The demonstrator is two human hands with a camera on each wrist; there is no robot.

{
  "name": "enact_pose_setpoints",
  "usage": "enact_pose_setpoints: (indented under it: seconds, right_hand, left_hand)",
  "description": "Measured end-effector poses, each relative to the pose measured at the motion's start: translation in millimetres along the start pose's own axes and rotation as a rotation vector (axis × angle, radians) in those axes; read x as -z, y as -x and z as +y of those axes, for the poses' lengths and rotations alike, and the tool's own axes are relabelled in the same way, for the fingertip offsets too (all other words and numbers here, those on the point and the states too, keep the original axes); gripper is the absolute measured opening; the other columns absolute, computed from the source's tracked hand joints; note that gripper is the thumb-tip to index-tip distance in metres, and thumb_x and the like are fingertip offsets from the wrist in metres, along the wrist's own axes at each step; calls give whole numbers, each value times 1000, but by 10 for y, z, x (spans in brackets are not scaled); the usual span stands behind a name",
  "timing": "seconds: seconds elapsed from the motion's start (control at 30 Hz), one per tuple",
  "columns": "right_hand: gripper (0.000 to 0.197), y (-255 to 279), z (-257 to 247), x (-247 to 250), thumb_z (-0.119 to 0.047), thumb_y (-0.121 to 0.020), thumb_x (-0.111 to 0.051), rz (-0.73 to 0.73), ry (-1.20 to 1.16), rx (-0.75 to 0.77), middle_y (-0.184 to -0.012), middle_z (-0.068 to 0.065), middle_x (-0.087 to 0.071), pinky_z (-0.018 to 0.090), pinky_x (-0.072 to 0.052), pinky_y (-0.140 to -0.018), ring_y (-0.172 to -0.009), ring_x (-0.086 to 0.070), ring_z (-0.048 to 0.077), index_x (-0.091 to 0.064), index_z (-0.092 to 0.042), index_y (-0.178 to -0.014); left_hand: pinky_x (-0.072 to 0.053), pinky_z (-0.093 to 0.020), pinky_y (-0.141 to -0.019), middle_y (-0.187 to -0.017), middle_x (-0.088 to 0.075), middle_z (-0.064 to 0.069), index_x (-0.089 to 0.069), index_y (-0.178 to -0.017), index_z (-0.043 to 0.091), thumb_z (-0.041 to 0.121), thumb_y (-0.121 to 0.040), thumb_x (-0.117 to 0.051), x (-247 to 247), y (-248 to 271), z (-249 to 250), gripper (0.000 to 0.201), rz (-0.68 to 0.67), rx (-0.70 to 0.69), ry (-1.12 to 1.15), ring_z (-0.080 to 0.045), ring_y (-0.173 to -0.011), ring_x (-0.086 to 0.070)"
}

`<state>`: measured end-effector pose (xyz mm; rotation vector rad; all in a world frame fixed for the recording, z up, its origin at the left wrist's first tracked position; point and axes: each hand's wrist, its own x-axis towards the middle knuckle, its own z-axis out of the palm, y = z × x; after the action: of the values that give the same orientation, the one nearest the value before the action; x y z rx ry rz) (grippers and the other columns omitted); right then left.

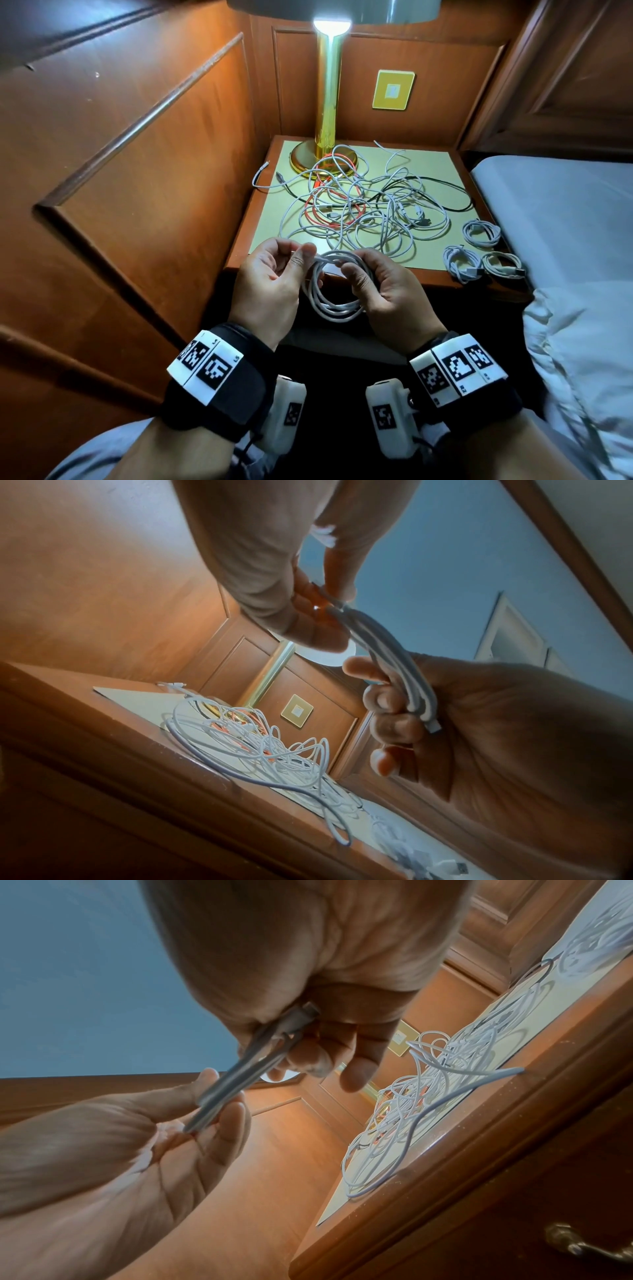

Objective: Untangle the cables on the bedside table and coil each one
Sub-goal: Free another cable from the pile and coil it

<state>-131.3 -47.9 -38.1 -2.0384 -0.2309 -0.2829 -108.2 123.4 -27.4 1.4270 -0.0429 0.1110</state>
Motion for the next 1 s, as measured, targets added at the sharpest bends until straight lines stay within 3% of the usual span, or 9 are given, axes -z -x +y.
enact_pose_setpoints:
  seconds: [0.1,0.17,0.27,0.47,0.6,0.7,0.83,0.93,1.0]
  right_hand:
    - [22,-1,-6,15,-38,-95,-54,15,-33,15,-76,-20,-63,20,-46,-69,-73,-61,3,-67,-21,-99]
    - [20,6,-14,-1,-38,-96,-53,15,-52,36,-71,-21,-60,19,-43,-65,-67,-57,3,-64,-22,-98]
    - [22,18,-41,-33,-38,-98,-51,23,-89,42,-68,-17,-56,23,-42,-63,-62,-53,5,-62,-19,-96]
    - [19,66,-85,36,-37,-98,-48,18,-101,37,-67,-21,-53,18,-37,-62,-60,-49,2,-56,-24,-88]
    - [30,188,-133,148,-43,-99,-44,0,-23,35,-67,-15,-51,29,-40,-60,-60,-46,3,-57,-17,-90]
    - [33,407,-260,263,-43,-101,-43,-10,48,84,-73,-16,-55,27,-42,-64,-64,-51,2,-60,-15,-98]
    - [34,712,-760,581,-46,-102,-46,-79,179,137,-70,-11,-58,28,-45,-63,-64,-53,1,-61,-16,-96]
    - [20,821,-1115,903,-35,-102,-52,-238,140,93,-73,-3,-63,27,-47,-61,-62,-57,3,-61,-19,-96]
    - [22,862,-1294,1097,-37,-101,-53,-365,82,8,-75,1,-62,32,-49,-61,-62,-60,12,-59,-18,-95]
  left_hand:
    - [-56,-33,-61,-67,-67,-12,-59,-89,5,26,-81,-69,-20,11,36,25,-55,117,217,-20,-55,-64]
    - [-57,-27,-56,-68,-67,-13,-57,-93,1,21,-81,-66,-28,32,84,24,-98,205,350,-19,-55,-64]
    - [-56,-26,-54,-70,-68,-13,-58,-95,2,19,-82,-66,-25,16,123,23,-128,262,395,-19,-56,-65]
    - [-56,-26,-56,-79,-69,-13,-66,-104,-2,17,-91,-61,-60,76,179,24,-196,243,315,-18,-61,-65]
    - [-49,-29,-51,-69,-62,-11,-70,-87,3,28,-98,-53,-92,198,270,32,-363,249,160,-21,-57,-55]
    - [-43,-31,-58,-69,-61,-17,-74,-82,6,30,-98,-59,-98,384,348,33,-400,190,139,-25,-61,-51]
    - [-41,-49,-82,-90,-51,-50,-64,-101,-14,27,-92,-59,-76,758,506,43,-395,171,327,-39,-85,-53]
    - [-52,-33,-63,-71,-60,-26,-71,-88,-4,21,-93,-64,-118,917,686,26,-410,174,424,-26,-62,-58]
    - [-52,-25,-54,-65,-61,-14,-72,-80,2,17,-90,-59,-171,983,822,21,-427,188,490,-18,-53,-58]
